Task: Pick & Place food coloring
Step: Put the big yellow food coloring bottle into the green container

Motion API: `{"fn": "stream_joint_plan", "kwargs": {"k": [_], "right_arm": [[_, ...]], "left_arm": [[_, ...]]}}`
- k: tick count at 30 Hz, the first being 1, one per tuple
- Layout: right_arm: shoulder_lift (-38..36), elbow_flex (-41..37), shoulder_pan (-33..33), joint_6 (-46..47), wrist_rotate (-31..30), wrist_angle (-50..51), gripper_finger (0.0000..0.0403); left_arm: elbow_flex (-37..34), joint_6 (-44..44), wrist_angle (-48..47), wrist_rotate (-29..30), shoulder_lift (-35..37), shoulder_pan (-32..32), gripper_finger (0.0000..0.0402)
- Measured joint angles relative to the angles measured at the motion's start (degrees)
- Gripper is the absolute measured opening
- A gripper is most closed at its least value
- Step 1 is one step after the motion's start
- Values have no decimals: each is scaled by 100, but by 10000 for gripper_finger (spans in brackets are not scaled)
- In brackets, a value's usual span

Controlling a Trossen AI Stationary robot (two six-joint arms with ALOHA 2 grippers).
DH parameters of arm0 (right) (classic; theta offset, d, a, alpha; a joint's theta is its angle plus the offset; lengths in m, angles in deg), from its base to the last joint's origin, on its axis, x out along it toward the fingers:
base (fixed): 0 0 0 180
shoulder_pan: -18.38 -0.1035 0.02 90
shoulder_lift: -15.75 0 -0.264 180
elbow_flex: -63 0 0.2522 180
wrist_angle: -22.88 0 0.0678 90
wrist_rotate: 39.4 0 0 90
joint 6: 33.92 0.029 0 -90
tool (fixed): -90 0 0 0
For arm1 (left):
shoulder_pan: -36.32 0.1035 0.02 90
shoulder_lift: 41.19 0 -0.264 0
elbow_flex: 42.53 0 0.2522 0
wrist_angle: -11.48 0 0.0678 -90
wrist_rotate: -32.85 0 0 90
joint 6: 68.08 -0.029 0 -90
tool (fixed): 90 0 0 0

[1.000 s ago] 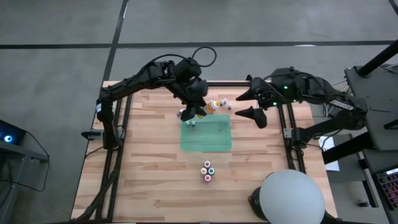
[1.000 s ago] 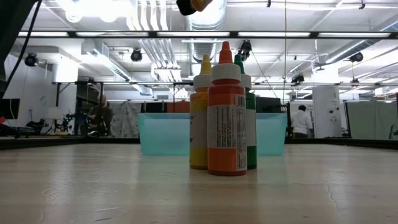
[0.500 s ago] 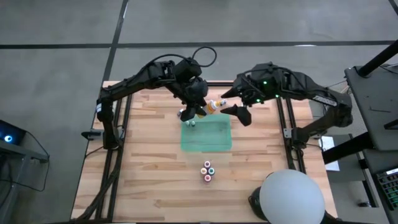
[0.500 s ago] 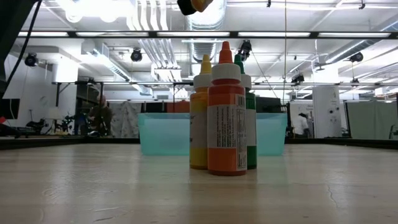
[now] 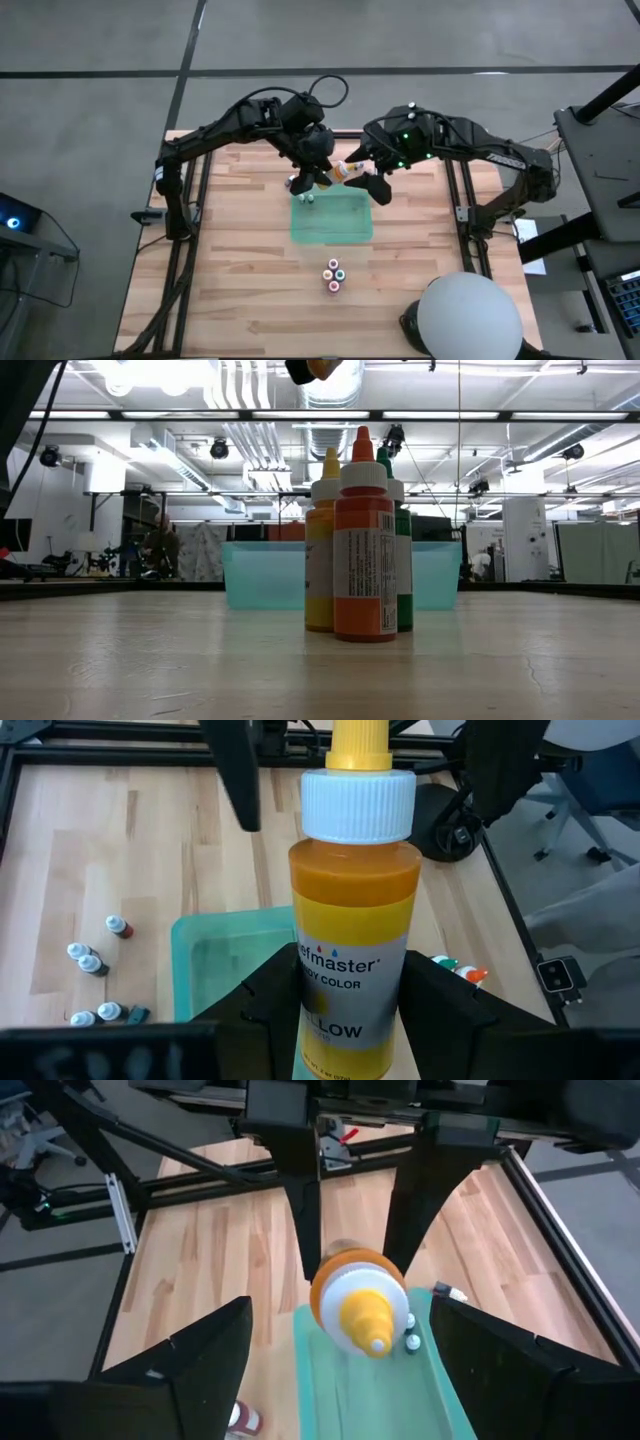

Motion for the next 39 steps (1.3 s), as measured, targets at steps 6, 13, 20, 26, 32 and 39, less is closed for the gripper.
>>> {"fn": "stream_joint_plan", "kwargs": {"k": [6, 13, 20, 26, 32, 39], "right_arm": [[0, 0, 0, 47, 1, -27, 288], [0, 0, 2, 55, 17, -36, 268], [0, -2, 2, 68, 17, -68, 235], [0, -9, 2, 91, 17, -123, 200], [4, -57, 4, 114, 11, -123, 155], [4, -57, 4, 114, -7, -125, 109]], "left_arm": [[0, -24, -9, -1, 0, 0, 126], [-2, -49, -7, 0, 0, 0, 126], [-2, -50, 9, 0, 0, 0, 126], [-2, -49, 10, 0, 0, 0, 126], [-2, -48, 5, -2, 0, -4, 126], [-4, -46, 13, -2, 0, -4, 126]]}}
